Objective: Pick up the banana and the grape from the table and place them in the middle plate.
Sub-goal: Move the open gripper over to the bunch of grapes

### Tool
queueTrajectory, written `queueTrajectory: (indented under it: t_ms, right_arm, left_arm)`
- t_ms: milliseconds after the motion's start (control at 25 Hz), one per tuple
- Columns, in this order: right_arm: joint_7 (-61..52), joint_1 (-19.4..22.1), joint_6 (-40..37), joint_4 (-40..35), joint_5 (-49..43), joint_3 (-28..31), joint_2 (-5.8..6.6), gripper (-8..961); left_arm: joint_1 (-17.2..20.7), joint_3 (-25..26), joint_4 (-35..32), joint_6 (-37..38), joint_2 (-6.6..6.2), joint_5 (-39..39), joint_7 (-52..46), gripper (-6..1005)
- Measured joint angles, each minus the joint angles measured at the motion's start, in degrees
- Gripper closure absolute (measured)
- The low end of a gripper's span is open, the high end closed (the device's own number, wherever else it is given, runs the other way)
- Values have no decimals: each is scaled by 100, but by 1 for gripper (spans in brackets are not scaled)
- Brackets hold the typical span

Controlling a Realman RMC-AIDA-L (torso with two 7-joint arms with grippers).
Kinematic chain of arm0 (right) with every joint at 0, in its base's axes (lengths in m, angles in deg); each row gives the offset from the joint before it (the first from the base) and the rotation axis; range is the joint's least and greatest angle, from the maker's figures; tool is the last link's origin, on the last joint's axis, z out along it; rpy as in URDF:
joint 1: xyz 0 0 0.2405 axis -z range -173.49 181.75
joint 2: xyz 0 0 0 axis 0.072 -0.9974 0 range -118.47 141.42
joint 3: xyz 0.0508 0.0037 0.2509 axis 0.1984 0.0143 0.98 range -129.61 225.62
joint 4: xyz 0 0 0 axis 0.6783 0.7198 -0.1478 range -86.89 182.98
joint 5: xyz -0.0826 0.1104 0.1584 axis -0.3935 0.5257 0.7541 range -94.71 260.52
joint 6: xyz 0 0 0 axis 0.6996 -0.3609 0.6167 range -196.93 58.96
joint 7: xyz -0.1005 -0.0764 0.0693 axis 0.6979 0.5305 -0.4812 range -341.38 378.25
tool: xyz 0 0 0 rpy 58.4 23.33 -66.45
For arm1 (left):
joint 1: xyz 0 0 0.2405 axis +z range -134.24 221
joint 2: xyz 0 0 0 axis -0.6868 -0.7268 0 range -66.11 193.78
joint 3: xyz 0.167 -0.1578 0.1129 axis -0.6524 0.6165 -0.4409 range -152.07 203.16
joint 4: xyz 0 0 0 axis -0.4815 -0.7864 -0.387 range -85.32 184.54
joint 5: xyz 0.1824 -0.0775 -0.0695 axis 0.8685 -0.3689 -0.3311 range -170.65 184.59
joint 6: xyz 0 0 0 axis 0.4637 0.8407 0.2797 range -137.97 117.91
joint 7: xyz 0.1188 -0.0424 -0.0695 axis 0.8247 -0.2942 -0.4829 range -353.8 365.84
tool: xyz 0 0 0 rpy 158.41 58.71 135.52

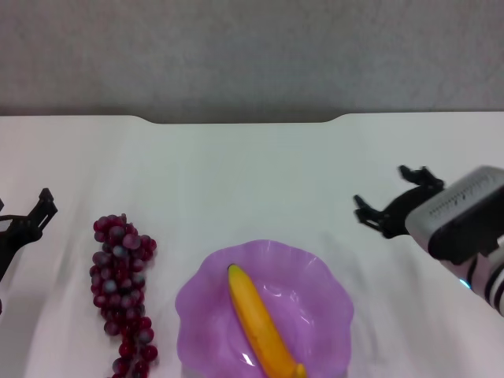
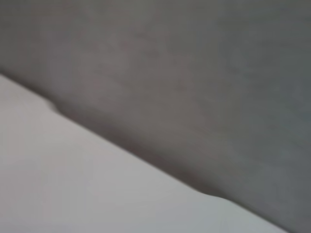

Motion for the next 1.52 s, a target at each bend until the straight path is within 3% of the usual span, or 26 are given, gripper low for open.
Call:
queueTrajectory:
  t_ms: [200, 400, 440, 480, 720, 960, 1040, 1080, 1160, 1200, 1240, 1280, 1320, 1400, 1520]
  right_arm:
    - [-761, -297, -2251, -1136, -210, -1056, 9, 66]
    - [-2876, -521, -4264, -2496, -1262, -1949, 3, 69]
    - [-3765, -592, -5049, -3169, -1636, -2132, -28, 69]
    - [-4125, -627, -5304, -3425, -1714, -2205, -40, 69]
    - [-5614, -865, -5668, -4292, -1748, -2370, -37, 69]
    - [-5700, -850, -5481, -4438, -1771, -2436, -32, 70]
    - [-5698, -861, -5432, -4440, -1779, -2474, -31, 70]
    - [-5696, -871, -5385, -4428, -1785, -2504, -29, 70]
    - [-5697, -892, -5299, -4409, -1787, -2537, -23, 70]
    - [-5697, -904, -5267, -4406, -1788, -2547, -16, 70]
    - [-5697, -912, -5251, -4403, -1790, -2549, -15, 70]
    - [-5697, -921, -5238, -4401, -1790, -2551, -12, 70]
    - [-5698, -925, -5237, -4404, -1790, -2557, -12, 70]
    - [-5700, -941, -5204, -4410, -1791, -2578, -13, 70]
    - [-5705, -985, -5080, -4408, -1792, -2607, -16, 70]
  left_arm:
    - [-3, 2, -6, 4, -1, 0, -16, 109]
    - [4, -16, -20, 6, 0, 0, -19, 109]
    - [6, -28, -49, 8, 1, 1, -20, 109]
    - [6, -31, -64, 8, 1, 6, -24, 109]
    - [38, -59, -267, 151, -16, 178, -170, 110]
    - [139, -63, -806, 94, -126, 814, -619, 110]
    - [319, -37, -1220, -99, -230, 956, -688, 110]
    - [424, -30, -1480, -272, -308, 1030, -695, 110]
    - [741, 16, -2427, -969, -599, 1246, -678, 110]
    - [922, 76, -3080, -1543, -764, 1353, -620, 110]
    - [1213, 271, -4116, -2595, -953, 1574, -448, 110]
    - [1213, 271, -4116, -2595, -953, 1574, -448, 110]
    - [1359, 446, -4640, -3203, -984, 1729, -314, 110]
    - [1595, 874, -5450, -4363, -857, 2093, 17, 110]
    - [1808, 1618, -6558, -6491, -402, 2661, 797, 110]
